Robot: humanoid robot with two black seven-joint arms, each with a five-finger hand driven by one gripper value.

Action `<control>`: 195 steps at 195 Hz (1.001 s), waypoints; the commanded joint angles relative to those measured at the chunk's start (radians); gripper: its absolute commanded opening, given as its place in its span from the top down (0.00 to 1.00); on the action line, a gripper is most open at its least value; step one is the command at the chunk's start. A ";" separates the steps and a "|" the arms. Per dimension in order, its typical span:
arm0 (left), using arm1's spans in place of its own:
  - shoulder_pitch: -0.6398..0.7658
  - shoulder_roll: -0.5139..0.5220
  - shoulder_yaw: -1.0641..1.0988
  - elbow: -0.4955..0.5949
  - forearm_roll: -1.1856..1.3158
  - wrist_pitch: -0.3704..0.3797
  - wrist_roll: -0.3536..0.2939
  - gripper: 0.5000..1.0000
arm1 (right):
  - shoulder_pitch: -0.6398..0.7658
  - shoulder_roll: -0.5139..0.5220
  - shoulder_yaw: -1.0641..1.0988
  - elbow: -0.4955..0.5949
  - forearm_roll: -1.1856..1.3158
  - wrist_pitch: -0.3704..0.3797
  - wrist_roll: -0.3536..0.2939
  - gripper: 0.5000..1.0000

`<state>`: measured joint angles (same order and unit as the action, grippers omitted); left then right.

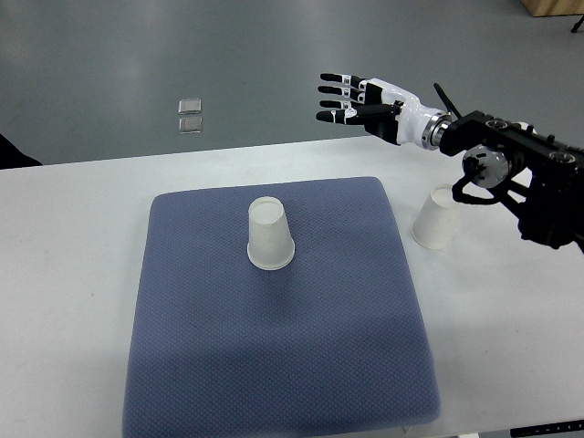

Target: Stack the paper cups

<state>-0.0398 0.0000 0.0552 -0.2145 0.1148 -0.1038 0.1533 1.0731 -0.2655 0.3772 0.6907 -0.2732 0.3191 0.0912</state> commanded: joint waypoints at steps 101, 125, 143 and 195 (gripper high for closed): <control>-0.002 0.000 0.006 -0.009 0.002 -0.002 0.000 0.00 | 0.847 -0.060 -0.982 0.322 -0.333 0.292 -0.050 0.15; -0.002 0.000 0.006 -0.011 0.002 -0.002 0.000 0.00 | 0.959 -0.058 -1.029 0.363 -0.405 0.292 -0.050 0.15; -0.002 0.000 0.006 -0.011 0.002 -0.002 0.002 0.00 | 1.004 -0.061 -1.029 0.369 -0.455 0.292 -0.050 0.15; -0.002 0.000 0.006 -0.011 0.002 -0.002 0.002 0.00 | 1.016 -0.098 -1.046 0.369 -0.503 0.292 -0.059 0.15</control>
<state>-0.0415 0.0000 0.0616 -0.2252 0.1167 -0.1059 0.1539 2.1023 -0.3465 -0.6635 1.0610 -0.7728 0.6108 0.0361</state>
